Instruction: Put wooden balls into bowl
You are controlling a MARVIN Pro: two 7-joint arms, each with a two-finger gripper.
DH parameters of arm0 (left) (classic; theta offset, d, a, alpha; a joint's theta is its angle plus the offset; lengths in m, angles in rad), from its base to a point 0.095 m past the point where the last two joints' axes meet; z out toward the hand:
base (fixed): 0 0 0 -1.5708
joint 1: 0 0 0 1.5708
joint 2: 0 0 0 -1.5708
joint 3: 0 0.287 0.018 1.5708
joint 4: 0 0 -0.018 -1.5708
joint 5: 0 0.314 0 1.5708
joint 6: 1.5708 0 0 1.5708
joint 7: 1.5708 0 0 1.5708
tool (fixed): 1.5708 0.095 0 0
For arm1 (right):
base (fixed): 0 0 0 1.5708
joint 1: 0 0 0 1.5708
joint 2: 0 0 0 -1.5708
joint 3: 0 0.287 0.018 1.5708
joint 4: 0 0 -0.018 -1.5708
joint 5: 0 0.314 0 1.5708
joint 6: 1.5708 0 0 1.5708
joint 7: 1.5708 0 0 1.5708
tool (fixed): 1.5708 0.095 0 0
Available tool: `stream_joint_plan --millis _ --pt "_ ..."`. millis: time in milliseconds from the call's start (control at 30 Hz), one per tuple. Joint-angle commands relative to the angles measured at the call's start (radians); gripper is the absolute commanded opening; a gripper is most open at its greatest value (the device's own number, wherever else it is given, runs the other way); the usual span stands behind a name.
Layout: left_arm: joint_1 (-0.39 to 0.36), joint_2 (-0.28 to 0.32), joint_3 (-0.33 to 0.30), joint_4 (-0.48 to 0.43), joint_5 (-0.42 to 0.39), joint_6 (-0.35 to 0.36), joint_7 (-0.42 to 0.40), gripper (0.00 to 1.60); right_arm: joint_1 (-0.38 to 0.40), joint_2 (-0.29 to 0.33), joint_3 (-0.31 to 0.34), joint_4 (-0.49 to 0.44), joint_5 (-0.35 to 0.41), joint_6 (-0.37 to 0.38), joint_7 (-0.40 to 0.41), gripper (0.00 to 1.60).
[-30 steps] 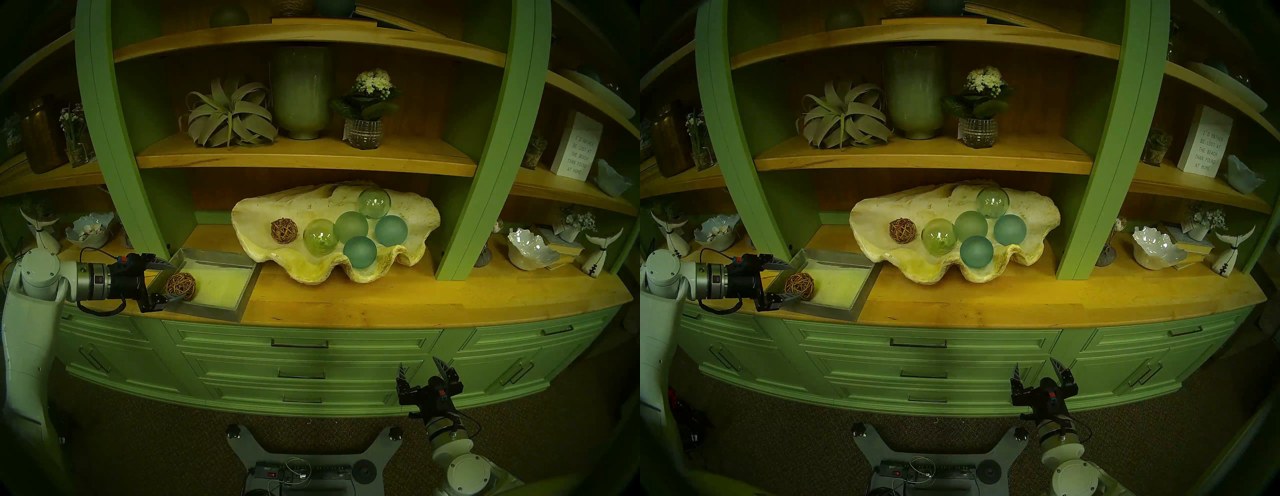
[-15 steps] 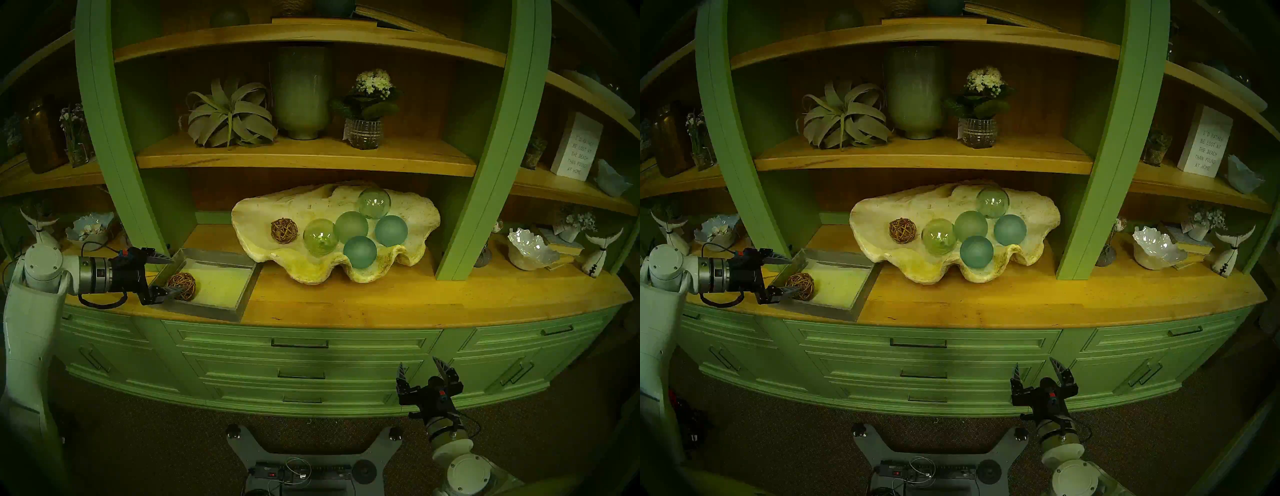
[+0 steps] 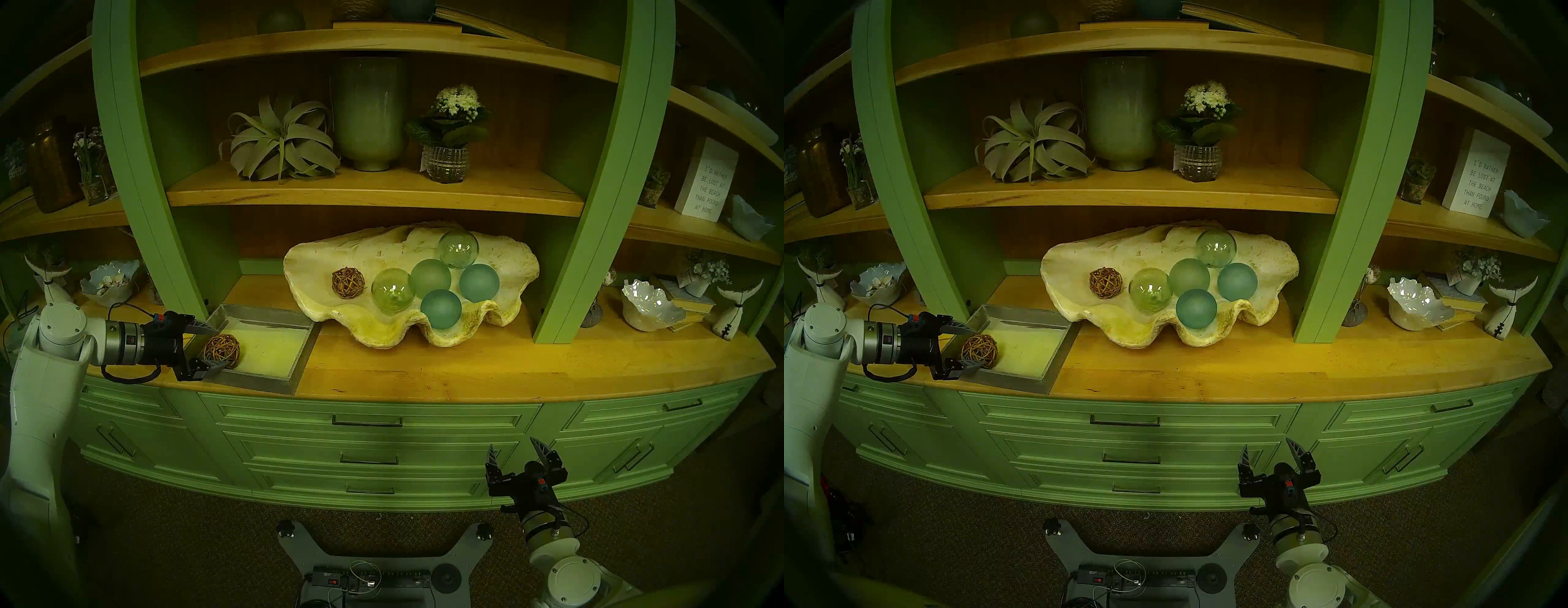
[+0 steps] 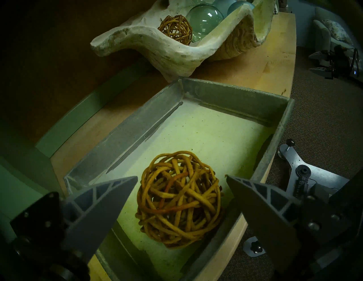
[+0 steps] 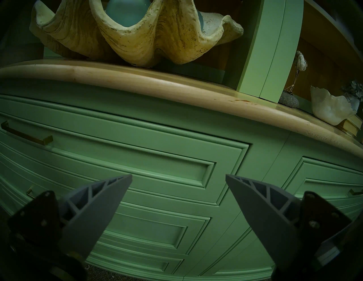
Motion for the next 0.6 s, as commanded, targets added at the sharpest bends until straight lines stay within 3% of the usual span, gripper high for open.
stream_joint_plan --millis 0,567 --pt "-0.078 0.021 0.01 -0.008 0.008 0.004 0.01 1.6 0.003 0.001 0.003 -0.028 -0.001 -0.005 -0.001 1.6" --pt "-0.112 0.062 0.067 0.025 0.033 0.057 -0.004 1.6 0.003 0.001 0.003 -0.029 -0.001 -0.005 -0.001 1.6"
